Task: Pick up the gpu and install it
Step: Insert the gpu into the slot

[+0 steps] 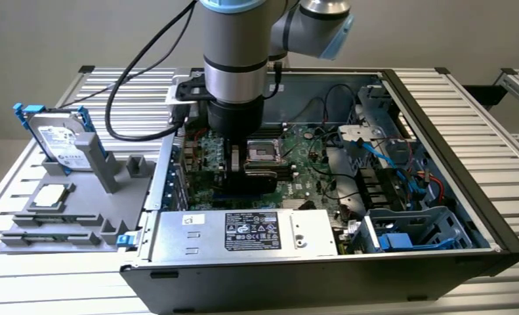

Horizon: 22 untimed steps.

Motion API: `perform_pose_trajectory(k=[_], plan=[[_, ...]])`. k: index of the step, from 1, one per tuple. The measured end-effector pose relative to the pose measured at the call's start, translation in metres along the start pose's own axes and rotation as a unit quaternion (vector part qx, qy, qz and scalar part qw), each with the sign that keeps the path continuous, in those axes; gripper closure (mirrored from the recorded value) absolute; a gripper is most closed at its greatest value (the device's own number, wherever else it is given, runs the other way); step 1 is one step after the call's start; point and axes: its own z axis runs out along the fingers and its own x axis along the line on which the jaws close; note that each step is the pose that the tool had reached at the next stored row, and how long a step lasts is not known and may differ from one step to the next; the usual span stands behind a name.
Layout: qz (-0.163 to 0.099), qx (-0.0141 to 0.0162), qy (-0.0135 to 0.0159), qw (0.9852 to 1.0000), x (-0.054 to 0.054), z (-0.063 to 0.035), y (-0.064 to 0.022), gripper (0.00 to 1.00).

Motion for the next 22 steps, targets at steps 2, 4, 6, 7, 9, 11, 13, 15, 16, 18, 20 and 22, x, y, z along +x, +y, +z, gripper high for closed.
perform_pose_trajectory(k=[2, 4, 6, 7, 9, 11, 13, 15, 16, 18, 20, 22], plan=[[0.000, 0.0000, -0.0005, 1.0000, 0.0003, 0.0001, 0.0000, 0.74], [0.000, 0.0000, -0.0010, 1.0000, 0.0005, 0.0003, 0.0000, 0.74], [0.000, 0.0000, -0.0016, 1.0000, 0.0007, 0.0004, 0.0000, 0.74], [0.000, 0.0000, -0.0018, 1.0000, 0.0008, 0.0005, 0.0000, 0.74], [0.000, 0.0000, -0.0024, 1.0000, 0.0009, 0.0007, 0.0000, 0.74], [0.000, 0.0000, -0.0027, 1.0000, 0.0009, 0.0009, 0.0000, 0.74], [0.000, -0.0001, -0.0028, 1.0000, 0.0010, 0.0011, 0.0000, 0.74], [0.000, 0.0000, -0.0030, 1.0000, 0.0009, 0.0015, -0.0001, 0.74], [0.000, -0.0001, -0.0031, 1.0000, 0.0009, 0.0017, -0.0001, 0.74], [0.000, -0.0002, -0.0032, 1.0000, 0.0009, 0.0021, -0.0001, 0.74], [0.000, -0.0003, -0.0031, 1.0000, 0.0009, 0.0024, -0.0001, 0.74], [0.000, -0.0004, -0.0032, 1.0000, 0.0009, 0.0026, -0.0001, 0.74]])
